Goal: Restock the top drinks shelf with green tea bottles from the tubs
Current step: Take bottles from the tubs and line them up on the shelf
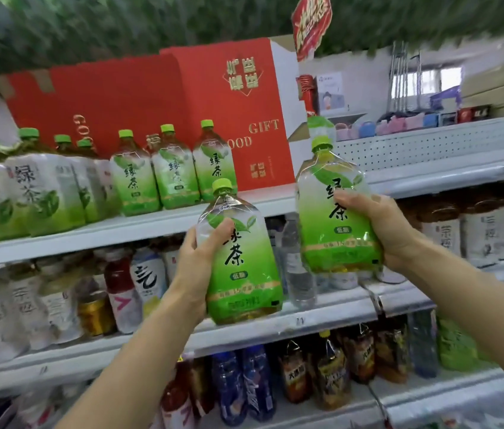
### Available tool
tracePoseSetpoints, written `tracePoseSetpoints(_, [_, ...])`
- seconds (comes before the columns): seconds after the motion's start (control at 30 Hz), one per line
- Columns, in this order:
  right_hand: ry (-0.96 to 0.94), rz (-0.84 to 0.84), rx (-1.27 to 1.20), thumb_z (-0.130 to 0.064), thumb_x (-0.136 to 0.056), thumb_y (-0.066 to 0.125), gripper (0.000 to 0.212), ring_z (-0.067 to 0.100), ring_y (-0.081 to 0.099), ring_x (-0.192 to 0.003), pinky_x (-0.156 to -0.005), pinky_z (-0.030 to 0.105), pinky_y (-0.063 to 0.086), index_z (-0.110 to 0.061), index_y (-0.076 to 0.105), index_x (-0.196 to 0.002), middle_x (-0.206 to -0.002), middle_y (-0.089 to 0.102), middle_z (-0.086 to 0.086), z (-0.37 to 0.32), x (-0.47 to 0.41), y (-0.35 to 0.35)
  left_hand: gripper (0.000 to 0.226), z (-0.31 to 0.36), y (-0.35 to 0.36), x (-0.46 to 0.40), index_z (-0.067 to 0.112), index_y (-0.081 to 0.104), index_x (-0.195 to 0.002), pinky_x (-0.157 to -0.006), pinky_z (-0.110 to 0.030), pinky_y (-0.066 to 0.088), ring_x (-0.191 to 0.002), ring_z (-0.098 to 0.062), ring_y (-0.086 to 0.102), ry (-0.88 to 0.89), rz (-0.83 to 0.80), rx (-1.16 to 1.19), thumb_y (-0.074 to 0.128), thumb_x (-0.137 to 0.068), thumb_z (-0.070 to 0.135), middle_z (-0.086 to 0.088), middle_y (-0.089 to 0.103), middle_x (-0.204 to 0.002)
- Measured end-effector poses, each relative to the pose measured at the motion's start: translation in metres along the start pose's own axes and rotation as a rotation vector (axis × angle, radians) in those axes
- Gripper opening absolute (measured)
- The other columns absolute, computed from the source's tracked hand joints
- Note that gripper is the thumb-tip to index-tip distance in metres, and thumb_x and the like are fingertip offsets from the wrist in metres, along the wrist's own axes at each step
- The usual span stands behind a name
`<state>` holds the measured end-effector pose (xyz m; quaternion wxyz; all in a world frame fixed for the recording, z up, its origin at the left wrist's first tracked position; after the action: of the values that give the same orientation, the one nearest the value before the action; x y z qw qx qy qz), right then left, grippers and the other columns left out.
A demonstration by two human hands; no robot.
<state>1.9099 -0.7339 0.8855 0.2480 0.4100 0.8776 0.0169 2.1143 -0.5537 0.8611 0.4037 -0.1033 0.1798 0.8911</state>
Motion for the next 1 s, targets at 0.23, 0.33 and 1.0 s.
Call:
tracePoseSetpoints(0.23, [-0.149, 0.042, -0.044, -0.027, -0.077, 0.080, 0.034, 0.024, 0.075, -0.080, -0.066, 0.038, 0.060, -0.011, 0.067, -0.105, -0.090, 0.077, 0.007, -0.036, -0.093, 0.026, 0.050, 0.032, -0.009, -0.079, 0.023, 0.059, -0.115, -0.088, -0.063, 0.055, -0.094, -0.035, 0.072, 0.115, 0.002, 0.032, 0.080, -0.073, 0.041, -0.011, 0.075, -0.106])
tracePoseSetpoints(0.33, [-0.216, 0.086, 0.036, -0.021, -0.081, 0.078, 0.033, 0.016, 0.074, -0.076, -0.061, 0.030, 0.059, -0.012, 0.063, -0.109, -0.090, 0.075, 0.002, -0.044, -0.130, 0.032, 0.044, 0.046, -0.002, -0.102, 0.021, 0.062, -0.109, -0.090, -0.065, 0.054, -0.100, -0.039, 0.070, 0.150, 0.006, 0.048, 0.081, -0.074, 0.041, -0.014, 0.074, -0.109])
tracePoseSetpoints(1.0, [-0.124, -0.224, 0.409, -0.033, -0.085, 0.075, 0.060, 0.011, 0.063, -0.097, -0.069, 0.022, 0.050, -0.021, 0.046, -0.136, -0.112, 0.063, 0.000, 0.014, -0.260, 0.066, 0.034, 0.048, 0.004, -0.162, 0.017, 0.070, -0.108, -0.075, -0.046, 0.062, -0.088, -0.032, 0.075, 0.059, -0.055, 0.026, 0.061, -0.091, 0.045, -0.013, 0.076, -0.104])
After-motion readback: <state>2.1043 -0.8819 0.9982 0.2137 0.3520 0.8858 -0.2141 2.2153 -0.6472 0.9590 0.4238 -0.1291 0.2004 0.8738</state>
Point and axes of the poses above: each hand's wrist, its own x-axis away from the middle knuckle, its own y-axis out of the palm, z = x × y, the point moved 7 cm from there along -x, towards the middle knuckle
